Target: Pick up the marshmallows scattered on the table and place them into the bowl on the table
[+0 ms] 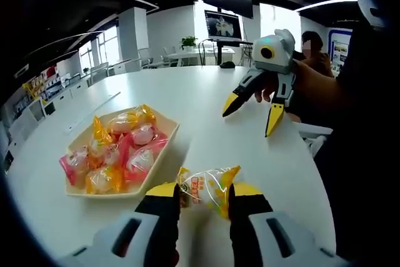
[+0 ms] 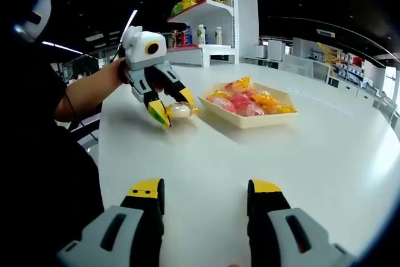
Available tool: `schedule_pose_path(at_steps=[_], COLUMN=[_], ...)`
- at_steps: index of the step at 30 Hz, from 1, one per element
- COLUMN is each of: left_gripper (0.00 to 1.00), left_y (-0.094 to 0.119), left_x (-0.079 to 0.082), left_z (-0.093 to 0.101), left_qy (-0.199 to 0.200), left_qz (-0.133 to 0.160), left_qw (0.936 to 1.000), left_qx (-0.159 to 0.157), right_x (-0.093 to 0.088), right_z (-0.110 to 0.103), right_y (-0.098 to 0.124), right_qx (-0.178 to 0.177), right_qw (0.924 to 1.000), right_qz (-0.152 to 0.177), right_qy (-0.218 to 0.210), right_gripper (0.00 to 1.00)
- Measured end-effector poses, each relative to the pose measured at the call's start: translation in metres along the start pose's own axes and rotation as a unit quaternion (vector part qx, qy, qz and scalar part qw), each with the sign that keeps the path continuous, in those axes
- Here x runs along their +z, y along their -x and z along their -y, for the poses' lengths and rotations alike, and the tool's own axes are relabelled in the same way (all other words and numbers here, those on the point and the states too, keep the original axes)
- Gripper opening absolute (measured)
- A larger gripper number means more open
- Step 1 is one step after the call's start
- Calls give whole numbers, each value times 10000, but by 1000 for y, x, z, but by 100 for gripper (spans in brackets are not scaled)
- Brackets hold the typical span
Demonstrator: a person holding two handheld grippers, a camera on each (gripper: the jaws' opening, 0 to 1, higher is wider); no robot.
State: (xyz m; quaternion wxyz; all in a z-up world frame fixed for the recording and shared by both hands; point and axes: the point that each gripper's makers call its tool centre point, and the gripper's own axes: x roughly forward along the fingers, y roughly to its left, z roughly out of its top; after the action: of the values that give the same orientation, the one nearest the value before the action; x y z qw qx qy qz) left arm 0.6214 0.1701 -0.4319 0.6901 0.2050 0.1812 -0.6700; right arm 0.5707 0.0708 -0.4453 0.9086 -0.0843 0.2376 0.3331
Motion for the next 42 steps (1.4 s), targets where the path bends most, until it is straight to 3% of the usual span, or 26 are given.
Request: schedule_pose_path(at_steps=[32,42], left_gripper=[32,32], left_y=[4,6], left_x=[28,37], left_z=[9,4], left_qy=[-244,-281], left_qz=[715,888], left_qw=[9970,9957], left_qx=[-136,-26], right_x=[-1,-1], right_z=[-2,-1], right_y=[1,3], right_qx=[2,-14], right_qw=[10000,10000], right_qz=[25,41], right_qy=[-14,-21], right_gripper=[53,53])
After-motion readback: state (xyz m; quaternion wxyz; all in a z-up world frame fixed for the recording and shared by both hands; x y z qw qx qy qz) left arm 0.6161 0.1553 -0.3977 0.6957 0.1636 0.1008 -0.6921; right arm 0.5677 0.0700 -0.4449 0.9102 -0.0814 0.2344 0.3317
